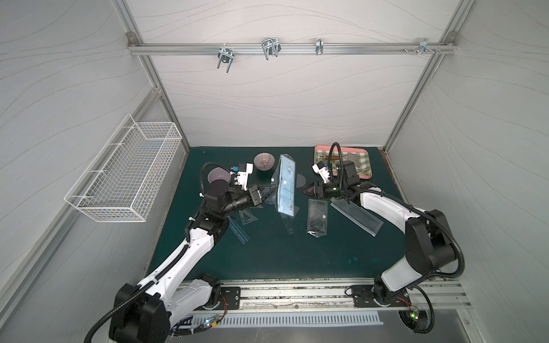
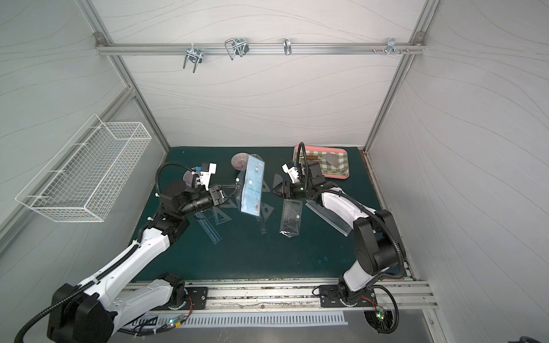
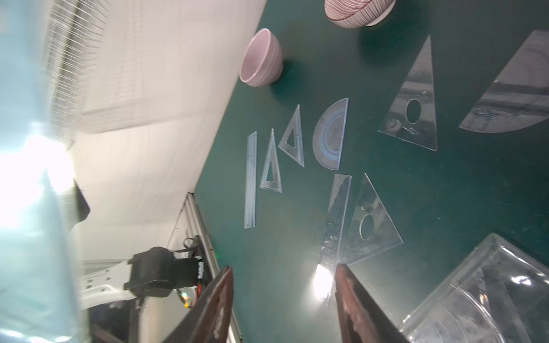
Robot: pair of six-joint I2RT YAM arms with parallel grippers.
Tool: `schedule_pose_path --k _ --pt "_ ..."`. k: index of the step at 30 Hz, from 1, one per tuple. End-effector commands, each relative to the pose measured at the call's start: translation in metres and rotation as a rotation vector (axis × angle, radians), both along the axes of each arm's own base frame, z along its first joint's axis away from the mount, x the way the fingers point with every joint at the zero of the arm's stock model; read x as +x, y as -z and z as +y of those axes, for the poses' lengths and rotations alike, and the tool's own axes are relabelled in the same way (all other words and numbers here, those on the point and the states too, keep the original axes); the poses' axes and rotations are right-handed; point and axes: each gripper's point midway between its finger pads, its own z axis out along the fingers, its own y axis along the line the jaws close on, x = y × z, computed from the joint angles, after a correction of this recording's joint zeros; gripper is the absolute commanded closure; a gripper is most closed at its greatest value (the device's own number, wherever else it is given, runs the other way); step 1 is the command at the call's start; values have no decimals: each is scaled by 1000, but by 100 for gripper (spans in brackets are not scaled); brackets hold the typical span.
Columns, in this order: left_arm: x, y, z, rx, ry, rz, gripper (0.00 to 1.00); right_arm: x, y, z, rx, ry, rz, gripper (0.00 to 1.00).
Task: Open the ruler set and take out the ruler
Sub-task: Place the ruler set bag in the ruler set bag.
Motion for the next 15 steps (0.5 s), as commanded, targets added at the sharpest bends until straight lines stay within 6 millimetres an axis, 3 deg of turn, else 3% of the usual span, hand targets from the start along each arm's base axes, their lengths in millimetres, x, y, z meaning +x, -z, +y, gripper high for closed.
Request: schedule_pose_path --k 1,6,15 --pt "-16 -43 -6 -120 110 -135 100 -13 -48 12 166 -108 -83 43" --pt "-14 -30 -6 -86 101 -117 100 -15 -70 8 245 -120 -108 43" --pt "-15 -28 -6 -71 100 -132 100 -13 -98 1 311 -116 -142 40"
